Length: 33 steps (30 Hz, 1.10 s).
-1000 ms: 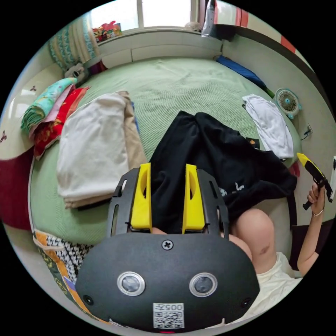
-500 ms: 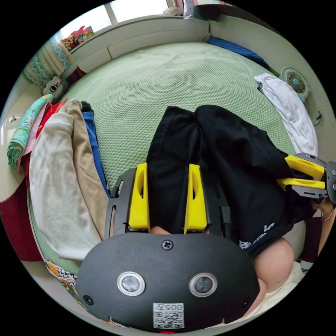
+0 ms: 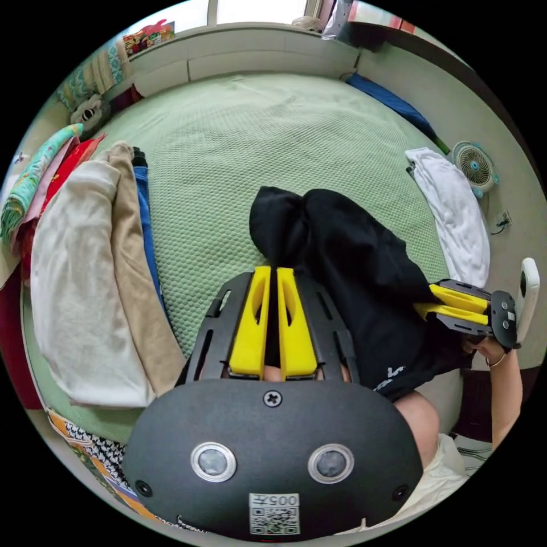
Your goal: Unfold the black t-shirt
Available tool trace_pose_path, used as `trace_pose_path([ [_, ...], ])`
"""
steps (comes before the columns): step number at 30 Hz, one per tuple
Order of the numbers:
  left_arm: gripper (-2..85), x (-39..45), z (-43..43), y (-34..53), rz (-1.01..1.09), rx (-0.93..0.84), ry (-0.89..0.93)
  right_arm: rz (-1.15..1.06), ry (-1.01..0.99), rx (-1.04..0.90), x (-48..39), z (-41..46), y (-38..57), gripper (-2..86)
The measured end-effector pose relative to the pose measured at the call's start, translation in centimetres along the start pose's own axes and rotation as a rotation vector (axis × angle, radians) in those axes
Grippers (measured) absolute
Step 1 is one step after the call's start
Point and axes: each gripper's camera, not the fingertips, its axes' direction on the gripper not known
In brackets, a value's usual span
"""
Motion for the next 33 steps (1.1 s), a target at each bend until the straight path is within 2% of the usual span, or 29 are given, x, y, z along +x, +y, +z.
trace_pose_path([
  [5, 2.6, -1.2, -6.5, 1.9, 0.052, 0.100, -0.014, -0.069, -0.070, 0.073, -0.1, -4.3, 0.1, -1.5],
  [8, 2.6, -2.4, -9.8, 3.6, 0.070, 0.130, -0.065, -0.106, -0.012, 0.074, -0.6, -5.9, -0.2, -1.6],
  [16, 2.3, -9.7, -17.8, 9.8, -0.112, 0.301, -0.151, 0.091, 0.136, 0.256, 0.7, -10.0, -1.9, -1.6],
  [21, 2.1, -13.4, -22.1, 13.6, -0.235, 0.416, -0.155, 0.112, 0.251, 0.370, 0.9, -13.8, -7.7, -1.3],
  [26, 2.2, -16.0, -24.3, 16.4, -0.356, 0.500, -0.167, 0.198, 0.336, 0.473, 0.2, -17.2, -18.4, -1.0],
  [30, 2.3, -18.3, -24.2, 17.7, -0.458, 0.503, -0.217, 0.396, 0.262, 0.528, 0.3, -17.5, -22.5, 2.0],
  [33, 2.5, -19.6, -23.9, 18.4, -0.477, 0.480, -0.182, 0.314, 0.124, 0.435, -1.6, -14.4, -23.1, 4.9],
])
